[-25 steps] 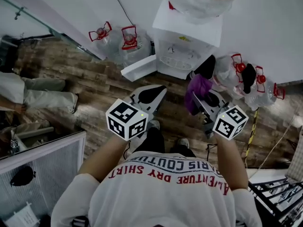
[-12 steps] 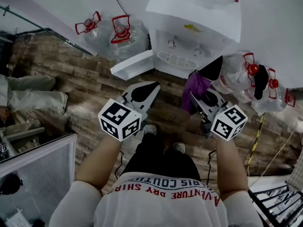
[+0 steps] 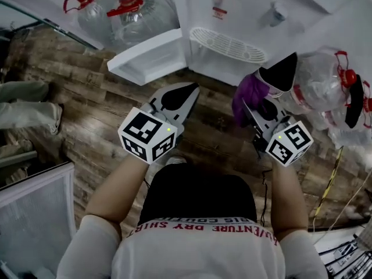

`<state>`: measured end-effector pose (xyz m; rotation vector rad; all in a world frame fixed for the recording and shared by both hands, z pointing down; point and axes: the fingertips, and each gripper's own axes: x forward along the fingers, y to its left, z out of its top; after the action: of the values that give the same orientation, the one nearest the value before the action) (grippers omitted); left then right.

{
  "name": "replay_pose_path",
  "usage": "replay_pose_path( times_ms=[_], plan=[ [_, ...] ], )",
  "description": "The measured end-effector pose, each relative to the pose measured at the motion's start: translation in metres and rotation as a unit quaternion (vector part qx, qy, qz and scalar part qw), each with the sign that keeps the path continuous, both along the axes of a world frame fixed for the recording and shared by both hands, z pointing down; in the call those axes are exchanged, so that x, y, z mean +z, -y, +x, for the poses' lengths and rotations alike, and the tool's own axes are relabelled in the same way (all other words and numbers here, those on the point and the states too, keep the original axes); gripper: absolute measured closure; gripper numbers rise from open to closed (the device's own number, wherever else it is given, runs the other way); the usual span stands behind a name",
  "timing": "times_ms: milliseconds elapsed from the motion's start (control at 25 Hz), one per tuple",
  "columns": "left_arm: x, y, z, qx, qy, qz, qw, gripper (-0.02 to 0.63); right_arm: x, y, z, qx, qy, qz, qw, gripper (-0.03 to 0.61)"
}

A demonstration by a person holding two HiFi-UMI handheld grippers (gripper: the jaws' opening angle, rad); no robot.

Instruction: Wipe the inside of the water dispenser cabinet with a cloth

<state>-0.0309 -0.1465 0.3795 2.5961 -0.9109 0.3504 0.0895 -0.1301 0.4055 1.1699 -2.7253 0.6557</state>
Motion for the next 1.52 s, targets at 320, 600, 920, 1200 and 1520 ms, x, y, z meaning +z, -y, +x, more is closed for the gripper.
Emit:
replay_pose_path(
  times_ms=[320,600,920,1200,1520],
  plan=[
    [0.117,0.023,-0.007,-0.007,0.004,-0.01,0.9999,0.586,0.109,0.02,-0.016,-0.022,-0.044,0.014,0.999,0.483],
    [0.158,0.049,-0.014,-0.006,0.018,0.006,0.9998,0.586,0.165,0.062,-0.023,-0.042,-0.128,0.035,0.99,0.483],
    [0.166,0.087,-0.012,-0.019,0.025,0.034,0.9989,0.586,0.176,0.12,-0.039,0.007,-0.113,0.043,0.993,0.483],
    [0.18,0.093,-0.008,-0.001,0.007,0.037,0.9993,0.586,0.17,0.153,-0.077,0.037,-0.055,0.045,0.997,0.483],
    [0.204,0.113,-0.026,-0.022,-0.005,0.008,0.9997,0.586,0.146,0.183,-0.103,0.051,-0.034,0.072,0.995,0.483]
  ],
)
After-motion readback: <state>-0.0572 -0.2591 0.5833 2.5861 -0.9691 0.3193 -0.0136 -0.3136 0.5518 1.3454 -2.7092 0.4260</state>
